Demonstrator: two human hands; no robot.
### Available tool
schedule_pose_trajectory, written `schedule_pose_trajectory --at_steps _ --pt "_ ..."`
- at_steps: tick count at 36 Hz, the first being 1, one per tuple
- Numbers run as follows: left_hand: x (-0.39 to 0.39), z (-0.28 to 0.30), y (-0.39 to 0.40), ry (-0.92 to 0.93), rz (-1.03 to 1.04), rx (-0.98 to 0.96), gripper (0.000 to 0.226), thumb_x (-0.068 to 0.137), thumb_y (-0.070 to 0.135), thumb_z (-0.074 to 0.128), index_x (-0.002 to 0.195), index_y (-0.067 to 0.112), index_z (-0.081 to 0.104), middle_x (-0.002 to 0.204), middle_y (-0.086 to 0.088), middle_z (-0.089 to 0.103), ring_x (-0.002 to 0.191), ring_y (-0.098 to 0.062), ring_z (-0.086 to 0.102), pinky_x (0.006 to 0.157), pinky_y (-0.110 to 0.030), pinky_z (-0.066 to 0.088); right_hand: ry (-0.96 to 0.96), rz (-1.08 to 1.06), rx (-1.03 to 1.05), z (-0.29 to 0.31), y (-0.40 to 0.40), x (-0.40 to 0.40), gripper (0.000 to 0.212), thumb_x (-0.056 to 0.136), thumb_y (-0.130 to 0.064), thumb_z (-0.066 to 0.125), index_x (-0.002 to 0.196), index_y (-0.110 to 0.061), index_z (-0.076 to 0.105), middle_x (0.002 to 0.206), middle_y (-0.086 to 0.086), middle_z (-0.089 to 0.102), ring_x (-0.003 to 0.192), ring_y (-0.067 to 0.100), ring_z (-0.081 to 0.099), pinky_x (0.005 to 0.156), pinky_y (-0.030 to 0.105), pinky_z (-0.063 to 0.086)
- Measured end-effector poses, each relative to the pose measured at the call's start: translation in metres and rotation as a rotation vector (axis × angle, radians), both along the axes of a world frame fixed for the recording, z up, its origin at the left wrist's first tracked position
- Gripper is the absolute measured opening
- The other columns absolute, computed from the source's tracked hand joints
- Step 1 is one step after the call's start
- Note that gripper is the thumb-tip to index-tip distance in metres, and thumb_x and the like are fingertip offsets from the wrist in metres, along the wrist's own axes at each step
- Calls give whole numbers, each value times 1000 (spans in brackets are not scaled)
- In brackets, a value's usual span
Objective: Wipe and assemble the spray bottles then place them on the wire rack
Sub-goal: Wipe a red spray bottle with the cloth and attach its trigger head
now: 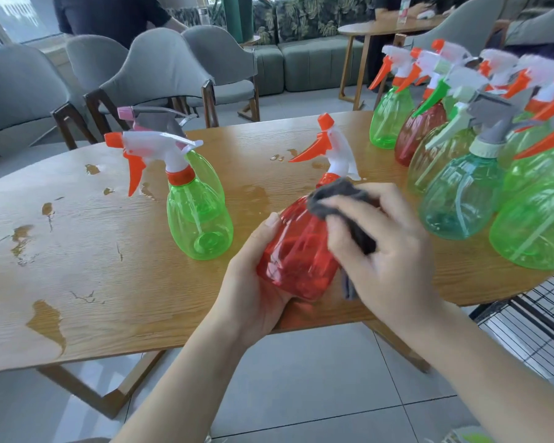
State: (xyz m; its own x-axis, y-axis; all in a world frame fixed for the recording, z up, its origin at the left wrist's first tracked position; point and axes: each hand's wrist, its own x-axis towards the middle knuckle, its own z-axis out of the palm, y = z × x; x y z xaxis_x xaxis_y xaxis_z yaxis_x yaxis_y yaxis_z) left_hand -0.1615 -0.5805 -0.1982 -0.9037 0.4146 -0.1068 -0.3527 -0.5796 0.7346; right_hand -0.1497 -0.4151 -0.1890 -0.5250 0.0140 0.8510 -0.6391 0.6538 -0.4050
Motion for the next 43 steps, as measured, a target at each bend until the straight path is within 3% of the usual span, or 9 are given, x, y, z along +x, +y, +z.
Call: schedule_pose_trajectory --at_steps 4,10,13,17,25,31,38,40,43 --pt "0 0 -1 -1 9 -21 60 87 40 68 135 3 66 135 -20 67 121 -30 67 103 -44 55 -158 -17 -152 -1 2 -1 25 102 -14 60 121 -5 74 109 4 60 103 -3 57 89 10 41" --pt "3 1 -2 71 -43 -64 62 87 47 74 135 9 66 131 -17 68 116 -28 68 103 -48 53 -29 68 -79 -5 -2 6 19 97 -6 65 113 -2 76 108 14 63 100 15 64 88 21 47" --pt "2 -1 -3 123 -19 -116 88 70 46 92 141 8 56 129 -17 67 110 -29 70 89 -47 60 -12 53 -35 -4 1 5 20 97 -8 64 112 -2 76 106 15 63 96 15 61 87 20 47" --pt "2 -1 -2 107 -12 -87 71 77 34 85 137 9 58 120 -15 70 100 -28 73 73 -41 64 -56 25 -76 -3 1 4 20 97 -7 65 114 -4 76 107 12 63 99 13 60 89 19 46" --pt "3 2 -3 58 -37 -14 65 95 42 61 141 -4 52 125 -25 66 111 -34 68 91 -45 60 60 109 104 -9 -7 14 18 95 -9 67 106 -2 79 103 20 63 90 25 64 85 25 51" --pt "0 0 0 89 25 -82 67 99 42 61 149 0 46 135 -27 59 118 -35 63 96 -49 55 -8 36 -4 -6 -6 9 19 97 -7 66 112 -3 78 105 16 63 94 18 63 87 19 48" --pt "3 -1 -3 73 -53 19 51 100 43 56 126 1 64 117 -23 67 111 -33 67 97 -42 56 78 120 145 -11 -15 20 15 92 -8 71 103 -4 80 101 20 64 86 25 66 79 31 56" --pt "2 -1 -2 78 -61 14 51 101 43 55 127 0 65 122 -24 66 115 -34 67 97 -42 56 84 98 155 -10 -12 16 15 93 -9 70 103 -5 80 100 19 65 85 26 66 78 33 56" --pt "-1 -2 -1 91 -5 -65 66 99 42 63 145 -3 49 141 -31 55 125 -39 59 104 -52 52 39 51 58 -7 -8 11 17 94 -8 67 106 -4 79 103 18 64 91 18 62 86 22 51"
